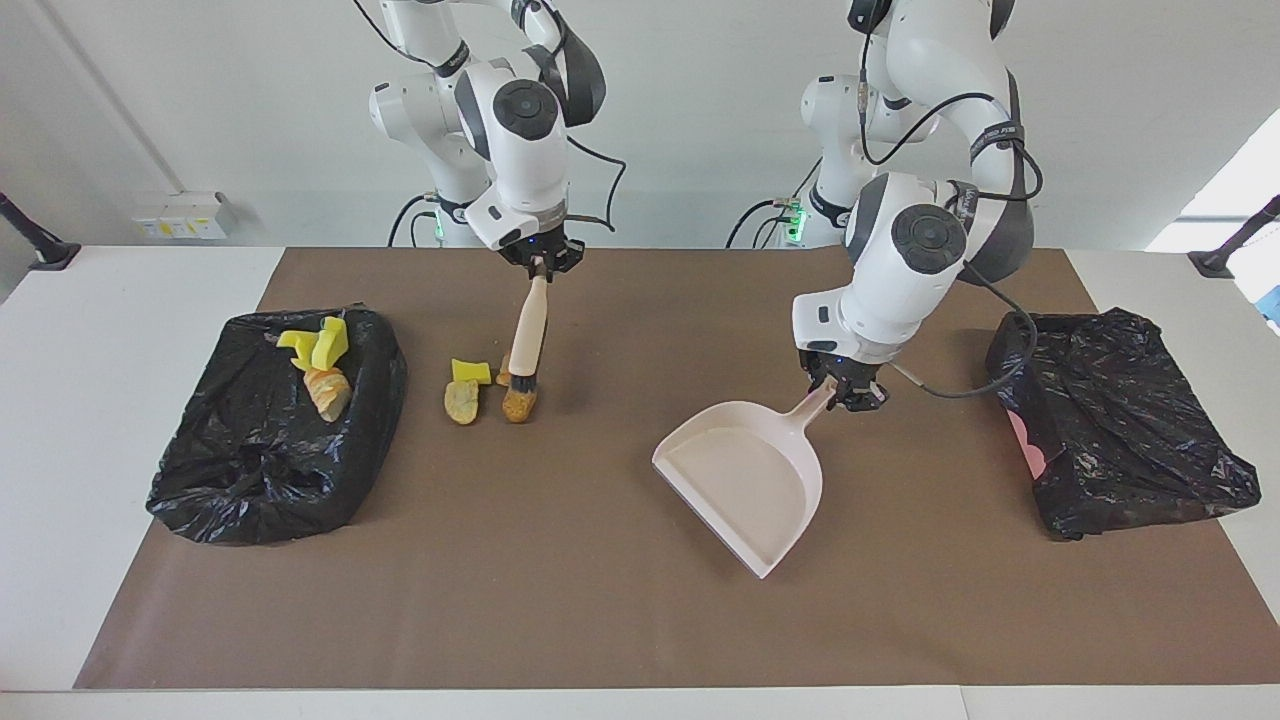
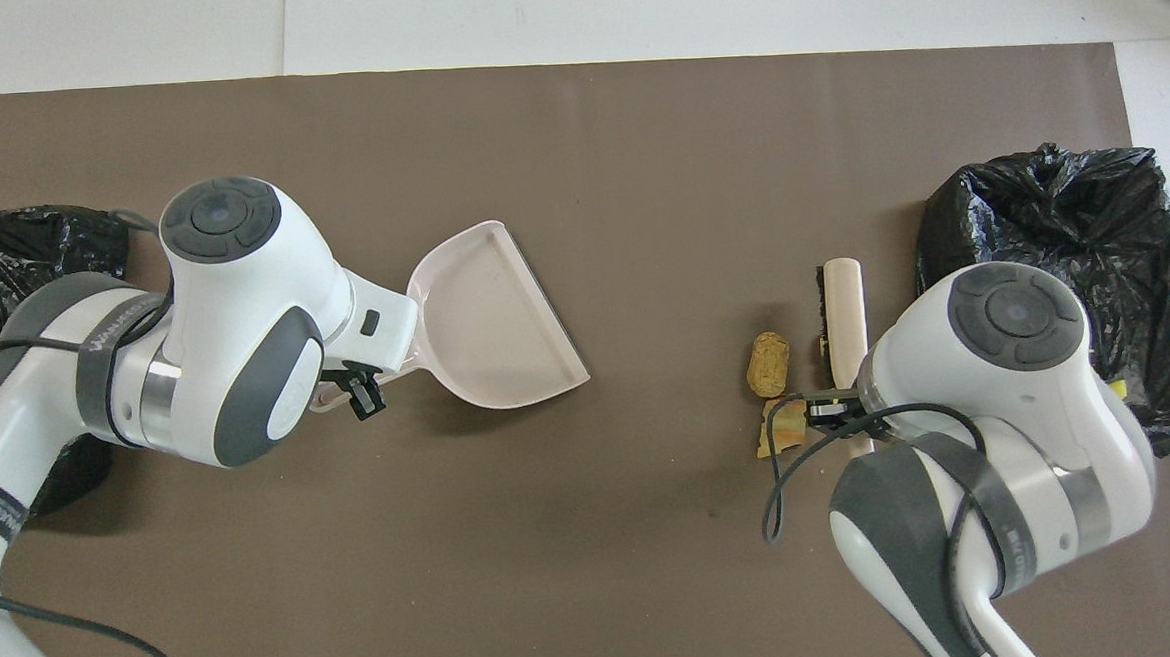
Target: Sweep and dump trash in bin
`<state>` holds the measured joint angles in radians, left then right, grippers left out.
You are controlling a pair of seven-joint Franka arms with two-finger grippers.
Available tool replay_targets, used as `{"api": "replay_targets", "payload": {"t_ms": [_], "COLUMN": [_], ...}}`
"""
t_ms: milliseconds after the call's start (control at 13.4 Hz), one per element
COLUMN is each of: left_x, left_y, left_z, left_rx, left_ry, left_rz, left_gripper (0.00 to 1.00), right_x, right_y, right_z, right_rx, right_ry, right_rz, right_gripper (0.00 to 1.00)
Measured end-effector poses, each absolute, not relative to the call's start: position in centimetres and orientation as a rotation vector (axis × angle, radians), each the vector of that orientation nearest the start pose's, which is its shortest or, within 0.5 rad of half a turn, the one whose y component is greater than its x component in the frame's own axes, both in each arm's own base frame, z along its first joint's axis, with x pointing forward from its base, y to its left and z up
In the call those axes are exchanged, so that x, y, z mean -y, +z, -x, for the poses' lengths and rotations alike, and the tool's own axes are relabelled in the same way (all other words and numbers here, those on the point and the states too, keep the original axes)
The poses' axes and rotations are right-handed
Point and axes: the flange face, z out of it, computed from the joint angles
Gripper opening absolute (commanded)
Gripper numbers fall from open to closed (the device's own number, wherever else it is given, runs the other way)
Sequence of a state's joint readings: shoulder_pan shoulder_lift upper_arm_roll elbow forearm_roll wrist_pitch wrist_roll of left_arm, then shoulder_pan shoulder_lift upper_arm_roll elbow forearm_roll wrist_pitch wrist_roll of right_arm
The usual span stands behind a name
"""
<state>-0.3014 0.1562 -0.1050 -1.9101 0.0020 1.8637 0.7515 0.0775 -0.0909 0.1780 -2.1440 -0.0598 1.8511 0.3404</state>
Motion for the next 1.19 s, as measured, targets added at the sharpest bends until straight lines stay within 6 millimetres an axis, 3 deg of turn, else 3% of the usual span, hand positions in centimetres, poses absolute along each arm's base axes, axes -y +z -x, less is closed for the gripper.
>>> {"api": "replay_targets", "payload": {"t_ms": [223,372,745,1192], "left_x": [24.5,24.9,24.5,24.5], "left_y": [38.8,38.3,37.6,37.6], "left_z": [-48.5,-46.7,-45.4,-45.3], "left_rx": [-1.830,-1.854,-1.849,-1.828], "left_ry": [0.249,0.243,0.254,0.247], "left_rz": [2.577,2.552,2.552,2.565], "left_gripper": [0.00,0.00,0.00,0.00], "right_x": [-11.0,-9.1,-4.3,-4.3], "right_y": [42.6,42.4,40.9,40.6], "right_z": [-48.6,-49.3,-50.7,-50.9], "right_rx": [-0.068,-0.066,-0.039,0.057], "right_ry": [0.271,0.240,0.268,0.251], "right_rz": [3.293,3.358,3.368,3.403], "right_gripper": [0.00,0.00,0.00,0.00]}}
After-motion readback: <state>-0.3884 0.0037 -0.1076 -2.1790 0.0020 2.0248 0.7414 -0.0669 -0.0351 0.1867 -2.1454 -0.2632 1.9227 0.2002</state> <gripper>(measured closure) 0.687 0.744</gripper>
